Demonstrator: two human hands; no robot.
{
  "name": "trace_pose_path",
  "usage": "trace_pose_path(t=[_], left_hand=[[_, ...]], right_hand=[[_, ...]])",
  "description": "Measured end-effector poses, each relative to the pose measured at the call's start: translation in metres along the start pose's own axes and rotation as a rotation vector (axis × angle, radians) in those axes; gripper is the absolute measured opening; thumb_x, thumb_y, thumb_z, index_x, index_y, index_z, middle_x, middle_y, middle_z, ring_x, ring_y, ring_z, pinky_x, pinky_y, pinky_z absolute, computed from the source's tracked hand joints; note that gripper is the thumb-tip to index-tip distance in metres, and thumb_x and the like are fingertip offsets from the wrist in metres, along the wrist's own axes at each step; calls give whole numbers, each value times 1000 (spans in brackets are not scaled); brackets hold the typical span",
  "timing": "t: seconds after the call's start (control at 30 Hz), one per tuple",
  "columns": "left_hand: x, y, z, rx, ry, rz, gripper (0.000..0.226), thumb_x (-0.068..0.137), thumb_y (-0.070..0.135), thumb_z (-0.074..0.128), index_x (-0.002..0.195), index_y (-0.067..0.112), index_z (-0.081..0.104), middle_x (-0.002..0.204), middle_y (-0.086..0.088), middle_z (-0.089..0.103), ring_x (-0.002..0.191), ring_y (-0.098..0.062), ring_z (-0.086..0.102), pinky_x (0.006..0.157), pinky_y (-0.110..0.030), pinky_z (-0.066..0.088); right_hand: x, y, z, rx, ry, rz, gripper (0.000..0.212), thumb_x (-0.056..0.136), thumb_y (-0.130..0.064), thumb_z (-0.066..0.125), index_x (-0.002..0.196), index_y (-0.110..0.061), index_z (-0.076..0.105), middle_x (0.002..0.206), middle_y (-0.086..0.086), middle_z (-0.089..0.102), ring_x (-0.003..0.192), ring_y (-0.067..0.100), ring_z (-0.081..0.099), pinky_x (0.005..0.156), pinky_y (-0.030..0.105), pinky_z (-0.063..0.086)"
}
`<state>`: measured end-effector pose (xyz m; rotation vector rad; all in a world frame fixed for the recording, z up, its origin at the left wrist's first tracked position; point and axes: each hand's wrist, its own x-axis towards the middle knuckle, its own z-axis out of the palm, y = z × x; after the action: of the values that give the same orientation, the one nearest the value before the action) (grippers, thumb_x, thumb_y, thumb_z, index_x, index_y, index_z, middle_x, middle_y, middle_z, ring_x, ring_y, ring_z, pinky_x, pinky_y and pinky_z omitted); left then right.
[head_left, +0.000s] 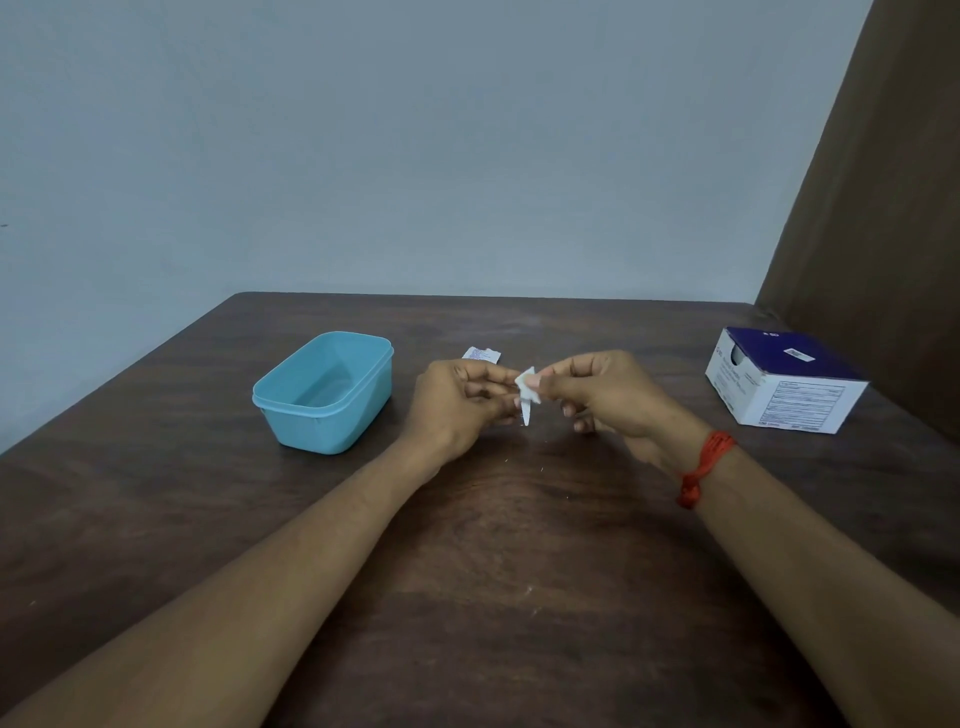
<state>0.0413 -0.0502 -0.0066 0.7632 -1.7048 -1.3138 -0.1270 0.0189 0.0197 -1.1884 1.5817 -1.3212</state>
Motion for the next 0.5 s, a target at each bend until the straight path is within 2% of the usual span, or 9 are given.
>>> trace_pose_path(t=[0.13,0.23,0.37,0.5], left_hand=[[0,0,-2,8,25,4,22,82,-4,78,93,15,77,84,-7,79,79,-20,77,71,-27,62],[1,0,-2,-3,41,-7,23,84,-4,76,86,19,77,81,-5,79,78,-18,76,71,-29,62],[1,0,-2,-1,37,-11,25,84,-6,75,84,20,76,76,-1,78,73,-14,76,65,-23,61],[0,1,-1,-13,13,-32,22,82,-7,76,88,15,75,77,-2,78,71,-13,75,64,-22,60]], right_hand=[[0,5,5,-135,55,-77,19,75,-30,87,69,-17,76,55,-8,63,48,7,43,43,21,37],[-1,4,5,-189,11,-114,21,73,-30,89,63,-19,75,52,-6,59,46,7,40,42,20,33],[-1,2,4,-249,-12,-82,20,73,-31,90,64,-19,76,48,-11,57,44,3,40,41,18,34],[0,7,7,-200,79,-154,16,76,-27,87,69,-18,76,49,-13,62,41,-3,48,42,11,35]])
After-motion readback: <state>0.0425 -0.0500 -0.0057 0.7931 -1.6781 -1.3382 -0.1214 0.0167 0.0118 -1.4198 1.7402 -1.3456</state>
